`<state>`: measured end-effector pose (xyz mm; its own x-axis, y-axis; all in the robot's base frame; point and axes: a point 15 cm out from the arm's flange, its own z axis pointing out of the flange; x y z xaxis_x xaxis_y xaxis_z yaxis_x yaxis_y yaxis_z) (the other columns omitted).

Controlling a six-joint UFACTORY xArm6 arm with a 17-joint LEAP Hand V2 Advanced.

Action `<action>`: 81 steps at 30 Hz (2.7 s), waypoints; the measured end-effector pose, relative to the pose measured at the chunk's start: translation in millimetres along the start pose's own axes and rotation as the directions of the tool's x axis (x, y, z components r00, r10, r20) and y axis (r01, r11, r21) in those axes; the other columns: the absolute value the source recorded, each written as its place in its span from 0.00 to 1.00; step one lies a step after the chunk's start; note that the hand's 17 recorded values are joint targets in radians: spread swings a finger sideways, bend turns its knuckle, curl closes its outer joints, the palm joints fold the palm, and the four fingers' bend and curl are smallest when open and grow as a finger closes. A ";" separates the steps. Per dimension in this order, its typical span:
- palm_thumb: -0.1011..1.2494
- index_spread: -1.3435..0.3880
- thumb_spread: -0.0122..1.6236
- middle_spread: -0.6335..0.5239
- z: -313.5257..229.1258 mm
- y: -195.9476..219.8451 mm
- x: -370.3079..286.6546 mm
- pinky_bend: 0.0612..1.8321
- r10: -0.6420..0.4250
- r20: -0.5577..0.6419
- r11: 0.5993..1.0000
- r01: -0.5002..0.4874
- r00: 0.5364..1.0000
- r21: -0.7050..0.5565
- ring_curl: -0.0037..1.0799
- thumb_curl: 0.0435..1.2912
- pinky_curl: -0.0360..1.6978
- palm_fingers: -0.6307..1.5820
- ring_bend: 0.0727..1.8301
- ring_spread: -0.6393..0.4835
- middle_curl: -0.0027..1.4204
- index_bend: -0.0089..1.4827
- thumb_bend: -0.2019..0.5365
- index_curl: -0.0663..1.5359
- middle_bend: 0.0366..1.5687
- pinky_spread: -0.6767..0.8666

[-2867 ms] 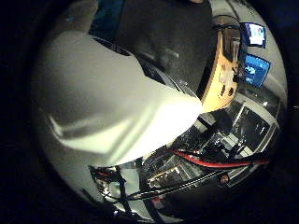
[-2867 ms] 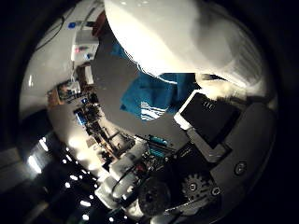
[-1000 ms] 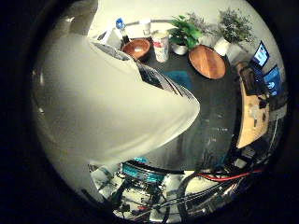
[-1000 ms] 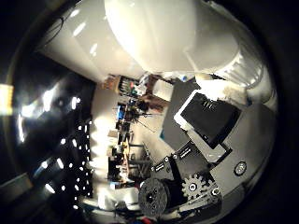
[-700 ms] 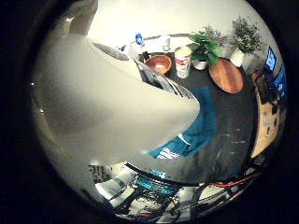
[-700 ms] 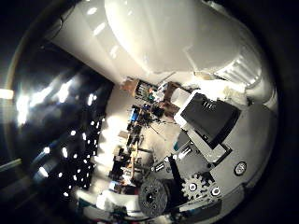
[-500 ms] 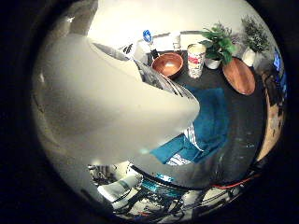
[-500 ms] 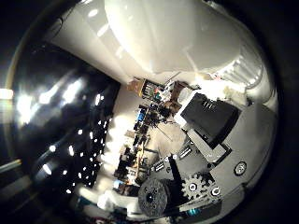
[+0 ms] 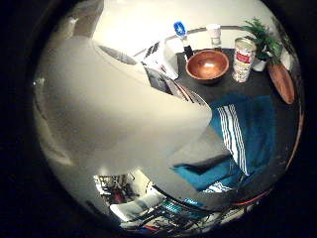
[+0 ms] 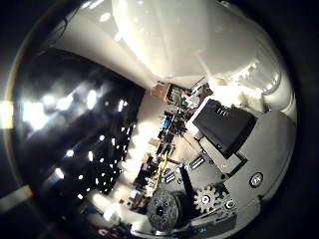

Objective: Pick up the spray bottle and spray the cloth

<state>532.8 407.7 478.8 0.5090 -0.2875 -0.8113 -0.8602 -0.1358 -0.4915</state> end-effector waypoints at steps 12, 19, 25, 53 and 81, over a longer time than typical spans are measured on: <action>0.84 0.62 0.26 0.45 49.9 20.1 -8.6 0.52 0.016 0.151 0.999 -0.011 0.988 -0.036 0.60 0.78 0.86 0.80 0.80 0.42 0.50 0.73 0.25 0.63 0.88 0.31; 0.84 0.62 0.26 0.45 58.9 21.7 -6.2 0.52 0.036 0.181 0.999 -0.031 0.983 -0.031 0.60 0.79 0.86 0.80 0.81 0.42 0.50 0.74 0.25 0.63 0.88 0.31; 0.84 0.62 0.26 0.45 65.3 25.7 10.6 0.52 0.063 0.175 0.998 -0.057 0.983 -0.042 0.60 0.79 0.87 0.80 0.81 0.42 0.50 0.74 0.25 0.63 0.88 0.32; 0.84 0.62 0.29 0.45 50.6 26.9 33.5 0.53 0.111 0.187 0.994 -0.104 0.976 -0.046 0.60 0.79 0.87 0.80 0.81 0.41 0.50 0.74 0.25 0.63 0.88 0.33; 0.84 0.62 0.30 0.45 67.4 63.8 87.6 0.51 0.149 0.166 0.986 -0.134 0.975 -0.097 0.61 0.79 0.89 0.80 0.80 0.41 0.50 0.74 0.25 0.63 0.89 0.34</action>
<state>524.6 437.8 355.0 0.3731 -0.1427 -0.9167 -0.9196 -0.1876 -0.3451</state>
